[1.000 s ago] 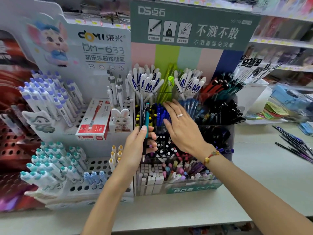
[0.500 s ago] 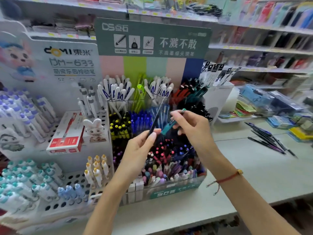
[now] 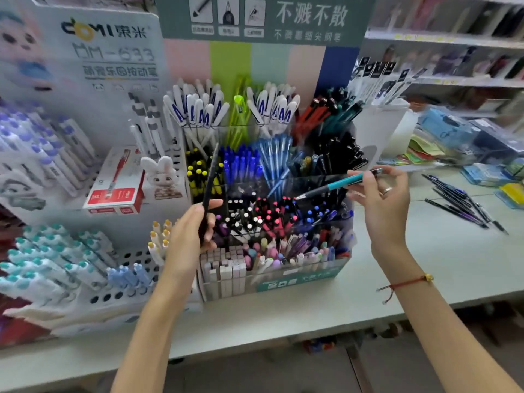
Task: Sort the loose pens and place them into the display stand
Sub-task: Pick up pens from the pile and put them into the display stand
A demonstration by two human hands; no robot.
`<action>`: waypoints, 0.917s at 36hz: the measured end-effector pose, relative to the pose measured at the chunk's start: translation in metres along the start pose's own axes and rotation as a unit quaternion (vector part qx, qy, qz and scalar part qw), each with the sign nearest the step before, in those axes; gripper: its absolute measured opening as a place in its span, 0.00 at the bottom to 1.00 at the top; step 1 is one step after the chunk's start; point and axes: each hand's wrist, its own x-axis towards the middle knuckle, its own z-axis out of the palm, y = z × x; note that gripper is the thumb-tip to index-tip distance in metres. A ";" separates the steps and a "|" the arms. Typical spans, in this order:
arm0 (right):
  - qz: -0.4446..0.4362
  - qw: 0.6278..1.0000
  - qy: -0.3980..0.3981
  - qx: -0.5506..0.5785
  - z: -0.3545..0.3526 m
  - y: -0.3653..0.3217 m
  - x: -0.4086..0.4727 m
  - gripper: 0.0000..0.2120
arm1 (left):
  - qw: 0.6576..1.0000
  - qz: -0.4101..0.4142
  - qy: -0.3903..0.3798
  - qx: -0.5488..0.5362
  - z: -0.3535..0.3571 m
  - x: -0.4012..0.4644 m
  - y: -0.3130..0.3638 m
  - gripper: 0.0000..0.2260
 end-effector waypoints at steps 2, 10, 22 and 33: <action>-0.004 0.999 0.040 -0.005 -0.012 0.003 0.001 0.06 | 1.000 0.000 -0.009 0.006 0.004 -0.001 -0.003 0.12; -0.022 0.993 0.119 -0.009 -0.050 0.004 -0.004 0.10 | 0.999 -0.013 -0.038 -0.009 0.035 -0.006 -0.010 0.09; -0.157 0.982 0.099 -0.019 -0.021 -0.032 0.027 0.10 | 0.998 0.015 -0.064 -0.011 0.068 0.010 0.025 0.07; -0.285 0.942 0.104 -0.147 0.018 -0.057 0.095 0.08 | 0.999 0.049 -0.014 -0.013 0.066 0.027 0.045 0.07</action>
